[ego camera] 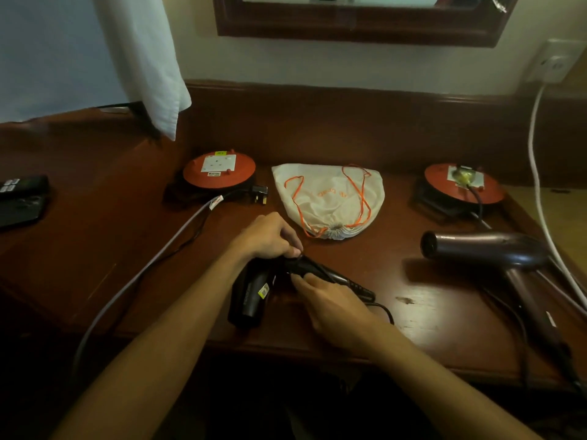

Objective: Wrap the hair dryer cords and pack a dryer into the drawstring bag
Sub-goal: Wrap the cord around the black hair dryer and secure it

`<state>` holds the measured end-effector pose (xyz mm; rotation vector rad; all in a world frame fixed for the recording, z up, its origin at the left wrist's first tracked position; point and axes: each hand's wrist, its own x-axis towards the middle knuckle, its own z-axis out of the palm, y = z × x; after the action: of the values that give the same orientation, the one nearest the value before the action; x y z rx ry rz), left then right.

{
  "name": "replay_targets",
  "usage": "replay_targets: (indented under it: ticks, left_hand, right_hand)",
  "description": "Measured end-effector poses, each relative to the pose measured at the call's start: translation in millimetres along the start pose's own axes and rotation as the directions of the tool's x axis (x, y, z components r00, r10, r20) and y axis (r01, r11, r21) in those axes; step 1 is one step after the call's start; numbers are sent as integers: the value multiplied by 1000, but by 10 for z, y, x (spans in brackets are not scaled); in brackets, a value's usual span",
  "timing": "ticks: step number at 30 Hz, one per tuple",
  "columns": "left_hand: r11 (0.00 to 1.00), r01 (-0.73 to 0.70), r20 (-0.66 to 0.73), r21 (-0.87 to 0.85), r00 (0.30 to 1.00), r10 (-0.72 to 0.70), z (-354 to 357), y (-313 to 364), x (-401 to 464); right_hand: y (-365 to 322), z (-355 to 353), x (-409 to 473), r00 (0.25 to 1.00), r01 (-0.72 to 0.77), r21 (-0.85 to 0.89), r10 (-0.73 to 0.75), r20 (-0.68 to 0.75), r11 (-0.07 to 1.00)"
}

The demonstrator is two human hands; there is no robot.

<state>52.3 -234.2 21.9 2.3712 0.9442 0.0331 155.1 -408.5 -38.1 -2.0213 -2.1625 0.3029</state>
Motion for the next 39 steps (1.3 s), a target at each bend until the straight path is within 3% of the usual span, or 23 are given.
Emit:
replay_targets:
  ticks: [3, 6, 13, 24, 30, 39]
  left_hand:
    - [991, -88, 90, 101, 993, 79, -90, -48, -67]
    - [976, -113, 146, 185, 986, 87, -123, -170, -131]
    - [967, -160, 23, 200, 987, 159, 42, -388, -174]
    - [973, -230, -243, -26, 945, 217, 38, -546, -175]
    - [953, -239, -334, -188, 928, 167, 90, -677, -190]
    - [898, -231, -427, -375, 902, 54, 192, -743, -239]
  right_hand:
    - [-20, 149, 33, 1000, -4, -141, 2, -9, 990]
    - [-12, 174, 49, 999, -4, -164, -3, -48, 987]
    - [39, 148, 49, 997, 12, -108, -20, -73, 994]
    - [-7, 5, -18, 978, 60, 231, -10, -210, 971]
    - [-70, 75, 48, 996, 24, 309, 3, -85, 951]
    - [275, -26, 223, 981, -61, 463, 137, -134, 884]
